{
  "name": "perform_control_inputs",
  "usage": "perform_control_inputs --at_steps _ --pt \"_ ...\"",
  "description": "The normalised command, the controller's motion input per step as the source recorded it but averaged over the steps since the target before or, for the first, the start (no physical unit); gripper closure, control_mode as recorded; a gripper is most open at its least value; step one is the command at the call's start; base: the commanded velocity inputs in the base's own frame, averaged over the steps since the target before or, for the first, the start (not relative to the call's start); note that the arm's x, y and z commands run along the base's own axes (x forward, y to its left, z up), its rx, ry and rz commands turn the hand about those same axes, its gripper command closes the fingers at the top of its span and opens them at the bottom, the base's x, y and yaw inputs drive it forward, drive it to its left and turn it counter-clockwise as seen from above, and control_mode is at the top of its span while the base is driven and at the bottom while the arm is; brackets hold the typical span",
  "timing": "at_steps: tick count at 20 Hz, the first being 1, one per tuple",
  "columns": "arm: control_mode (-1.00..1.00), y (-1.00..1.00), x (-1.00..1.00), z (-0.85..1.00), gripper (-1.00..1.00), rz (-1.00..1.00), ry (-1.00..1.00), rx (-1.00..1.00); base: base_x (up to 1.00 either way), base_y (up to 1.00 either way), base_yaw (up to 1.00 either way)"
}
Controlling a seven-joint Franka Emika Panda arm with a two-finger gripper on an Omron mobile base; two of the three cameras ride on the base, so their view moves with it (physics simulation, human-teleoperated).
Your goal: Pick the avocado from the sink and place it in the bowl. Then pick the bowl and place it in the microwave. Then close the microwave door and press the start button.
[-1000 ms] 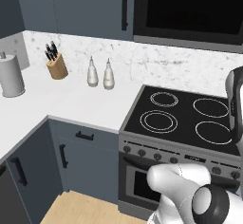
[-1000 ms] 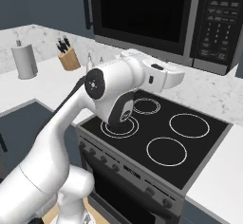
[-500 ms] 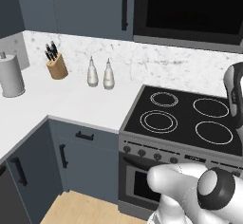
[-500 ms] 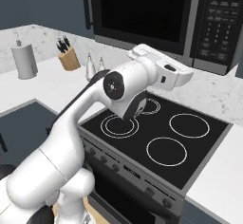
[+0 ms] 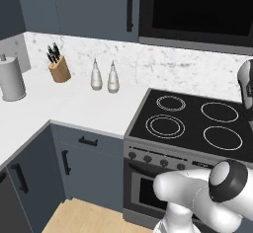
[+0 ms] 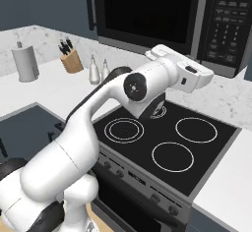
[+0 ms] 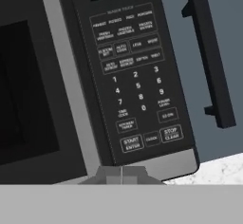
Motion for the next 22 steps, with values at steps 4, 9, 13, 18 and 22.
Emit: perform_control_inputs --at_steps 4,9,13,18,22 --pt "-1.0 -0.22 0.05 0.0 1.0 0.02 0.0 0.0 0.0 0.0 0.0" --pt "-1.0 -0.23 0.14 -0.01 1.0 0.06 0.01 0.02 0.0 0.0 0.0" --pt "-1.0 -0.12 0.18 -0.06 1.0 0.04 0.05 0.02 0.0 0.0 0.0" --pt "-1.0 -0.13 0.11 -0.07 1.0 0.04 0.03 0.01 0.0 0.0 0.0" --pt "-1.0 -0.12 0.22 -0.01 1.0 0.03 0.02 0.0 0.0 0.0 0.0"
